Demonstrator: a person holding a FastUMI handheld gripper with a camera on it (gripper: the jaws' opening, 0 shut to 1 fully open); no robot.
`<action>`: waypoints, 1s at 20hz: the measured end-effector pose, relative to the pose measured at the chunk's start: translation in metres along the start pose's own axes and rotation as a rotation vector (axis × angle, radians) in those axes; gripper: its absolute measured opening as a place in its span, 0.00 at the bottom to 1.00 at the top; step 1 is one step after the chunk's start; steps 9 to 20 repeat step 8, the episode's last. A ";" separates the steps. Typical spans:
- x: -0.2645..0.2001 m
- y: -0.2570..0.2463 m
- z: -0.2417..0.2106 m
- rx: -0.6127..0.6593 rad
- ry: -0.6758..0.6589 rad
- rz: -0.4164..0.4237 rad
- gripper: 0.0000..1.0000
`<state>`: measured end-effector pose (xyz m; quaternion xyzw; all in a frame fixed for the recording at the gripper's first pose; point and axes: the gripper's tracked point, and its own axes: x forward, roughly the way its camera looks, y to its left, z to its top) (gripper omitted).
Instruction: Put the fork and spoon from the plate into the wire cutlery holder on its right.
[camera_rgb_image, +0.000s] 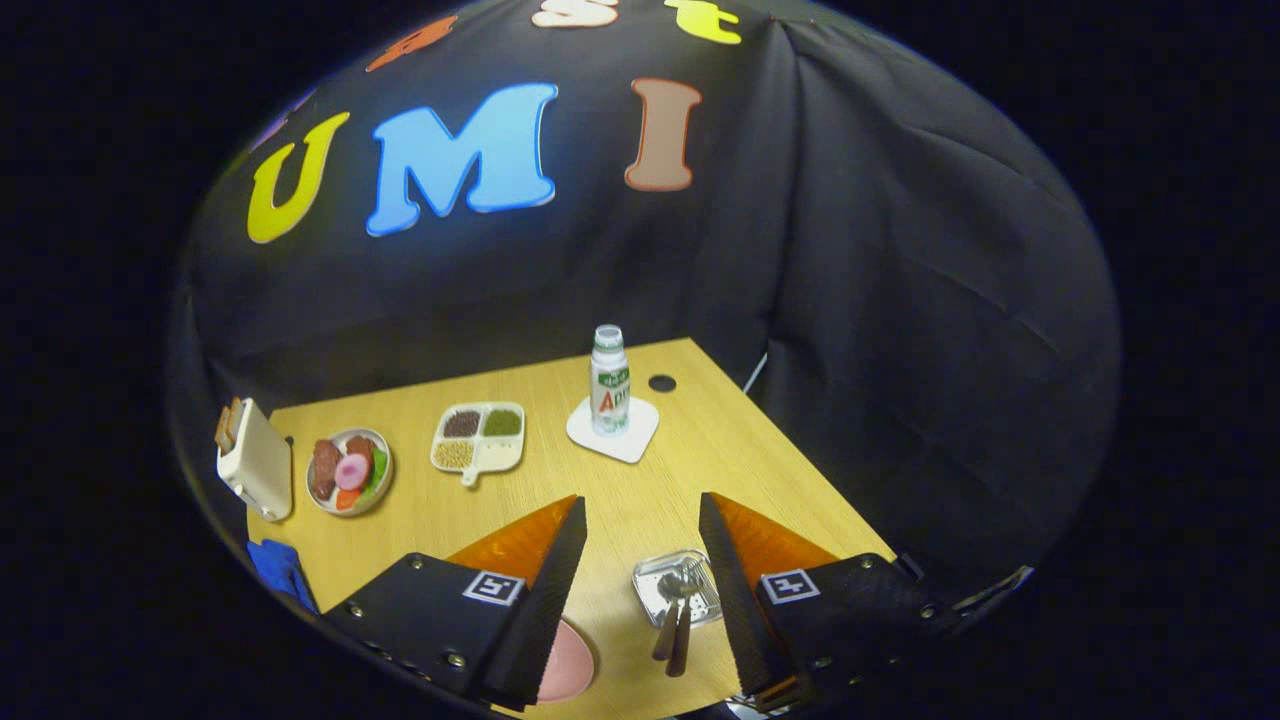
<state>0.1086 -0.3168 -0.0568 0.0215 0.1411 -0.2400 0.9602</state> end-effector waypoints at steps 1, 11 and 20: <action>-0.008 0.003 0.018 0.013 -0.068 0.011 0.71; -0.087 0.022 0.121 0.033 -0.476 0.032 0.72; -0.087 0.022 0.121 0.033 -0.476 0.032 0.72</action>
